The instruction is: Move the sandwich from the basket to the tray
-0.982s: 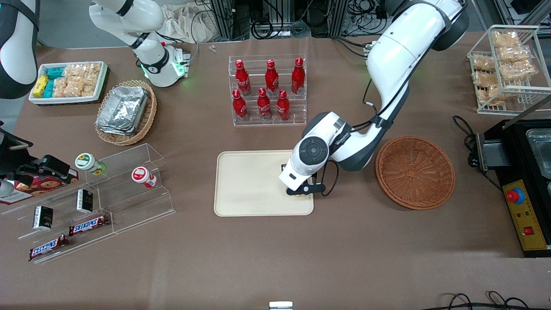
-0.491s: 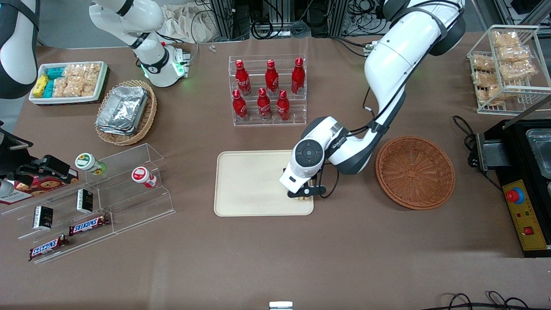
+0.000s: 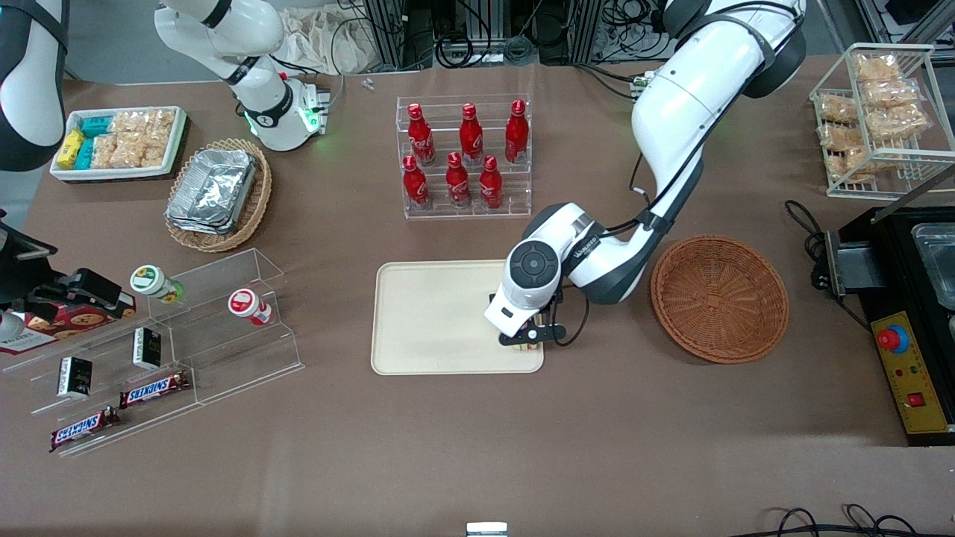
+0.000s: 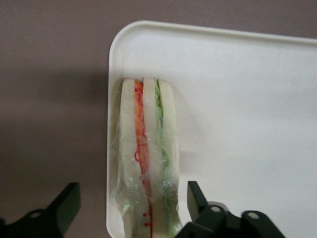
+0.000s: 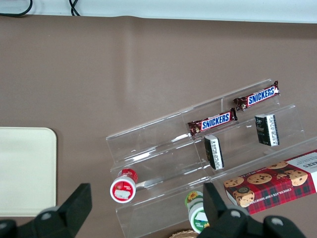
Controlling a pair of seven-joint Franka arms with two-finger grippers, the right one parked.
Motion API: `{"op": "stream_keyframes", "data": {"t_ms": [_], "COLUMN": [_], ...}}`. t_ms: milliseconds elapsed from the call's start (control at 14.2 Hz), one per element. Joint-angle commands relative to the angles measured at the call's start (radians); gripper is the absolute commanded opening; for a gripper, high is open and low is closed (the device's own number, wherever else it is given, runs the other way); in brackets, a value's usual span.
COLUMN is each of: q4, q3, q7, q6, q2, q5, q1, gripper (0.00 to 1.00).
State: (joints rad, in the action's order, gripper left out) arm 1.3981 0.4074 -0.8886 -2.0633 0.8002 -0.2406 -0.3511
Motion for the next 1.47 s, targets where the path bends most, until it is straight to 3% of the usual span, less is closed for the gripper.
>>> {"op": "stream_keyframes", "data": {"t_ms": [0, 281, 491, 842, 982, 1193, 1404], "q4": [-0.027, -0.019, -0.018, -0.016, -0.010, 0.030, 0.045], "q3": [-0.004, 0.002, 0.001, -0.016, -0.085, -0.235, -0.326], "q7": [-0.026, 0.020, 0.193, 0.425, 0.540, 0.754, 0.913], "q6": [0.034, 0.252, 0.382, 0.480, 0.497, 0.505, 0.499], "q2": [-0.054, -0.212, -0.308, -0.386, -0.421, -0.475, -0.493], "q5": [-0.022, -0.003, 0.066, 0.092, 0.102, 0.175, 0.182], "q1": [-0.002, 0.101, 0.182, 0.314, 0.322, 0.314, 0.314], "gripper": [1.00, 0.99, 0.99, 0.99, 0.99, 0.99, 1.00]}}
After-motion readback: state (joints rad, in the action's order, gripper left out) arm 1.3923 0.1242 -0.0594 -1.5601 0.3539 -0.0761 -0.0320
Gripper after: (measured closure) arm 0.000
